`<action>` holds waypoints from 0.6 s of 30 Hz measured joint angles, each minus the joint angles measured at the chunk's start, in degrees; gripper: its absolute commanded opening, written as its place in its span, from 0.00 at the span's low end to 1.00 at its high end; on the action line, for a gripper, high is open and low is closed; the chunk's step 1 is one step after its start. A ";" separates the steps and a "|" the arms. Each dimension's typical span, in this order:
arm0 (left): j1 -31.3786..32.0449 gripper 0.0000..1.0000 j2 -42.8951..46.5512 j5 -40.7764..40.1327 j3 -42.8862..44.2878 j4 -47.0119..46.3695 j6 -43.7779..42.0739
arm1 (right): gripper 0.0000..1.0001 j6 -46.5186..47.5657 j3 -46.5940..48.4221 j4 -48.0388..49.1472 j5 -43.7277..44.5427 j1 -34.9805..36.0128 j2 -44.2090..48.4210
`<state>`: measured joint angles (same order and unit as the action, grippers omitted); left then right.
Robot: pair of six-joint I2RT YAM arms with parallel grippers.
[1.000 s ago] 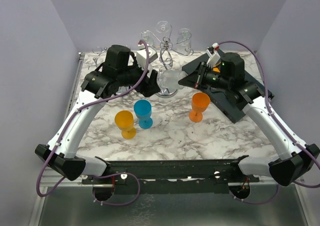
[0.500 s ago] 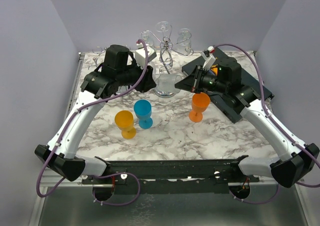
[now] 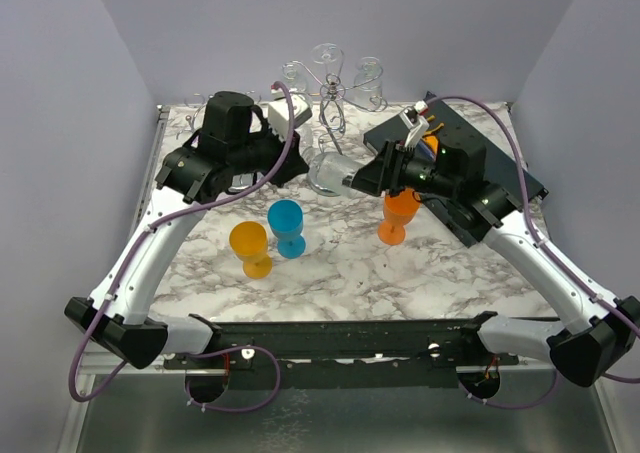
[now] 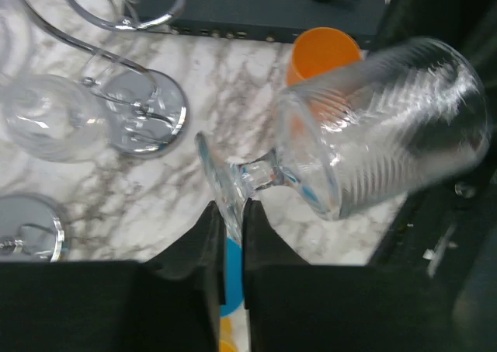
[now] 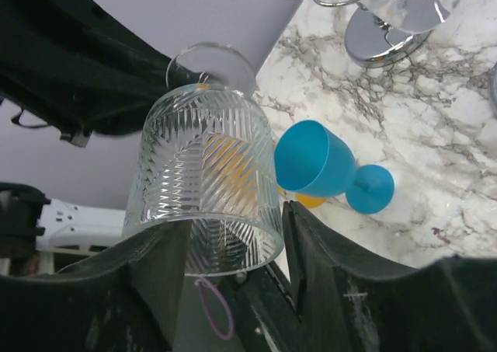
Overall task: Place the wine glass upside down on the wine glass rack
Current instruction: Turn the wine glass upside down at the wine rack.
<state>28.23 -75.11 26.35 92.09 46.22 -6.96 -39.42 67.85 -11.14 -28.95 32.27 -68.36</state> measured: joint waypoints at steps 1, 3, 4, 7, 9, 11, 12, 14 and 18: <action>0.02 0.00 0.00 0.00 0.00 0.00 -0.35 | 0.70 0.35 -0.22 -0.04 -0.17 0.17 0.31; -0.35 0.00 0.09 -0.85 -0.02 -1.31 -2.14 | 0.78 1.44 -1.07 -1.60 -0.85 0.42 1.62; -0.52 0.00 0.31 -1.36 -0.07 -1.18 -3.89 | 0.82 1.88 -1.25 -2.05 -0.79 0.48 2.19; -0.20 0.00 1.33 -1.86 -0.63 -1.09 -8.81 | 0.99 3.72 -1.27 -4.09 -0.63 0.68 4.11; 0.04 0.00 2.54 -2.43 -1.51 -0.90 -12.63 | 1.00 5.42 -0.83 -5.86 -0.50 0.68 5.51; 0.20 0.00 3.67 -2.64 -2.64 -0.90 -15.76 | 1.00 6.47 -0.09 -7.21 -0.46 0.68 5.88; 0.31 0.00 4.22 -2.78 -3.15 -0.87 -17.53 | 1.00 7.43 0.85 -8.52 -0.44 0.68 5.90; 0.39 0.00 5.53 -2.84 -4.07 -0.94 -20.83 | 1.00 8.85 2.12 -9.60 -0.46 0.68 5.84; 0.42 0.00 7.10 -2.75 -4.20 -1.86 -25.18 | 1.00 11.08 3.78 -8.83 -1.57 0.68 5.44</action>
<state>28.64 -68.01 23.59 87.90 44.36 -32.14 -28.34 71.64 -19.97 -30.52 32.95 -62.92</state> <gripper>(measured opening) 0.050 0.996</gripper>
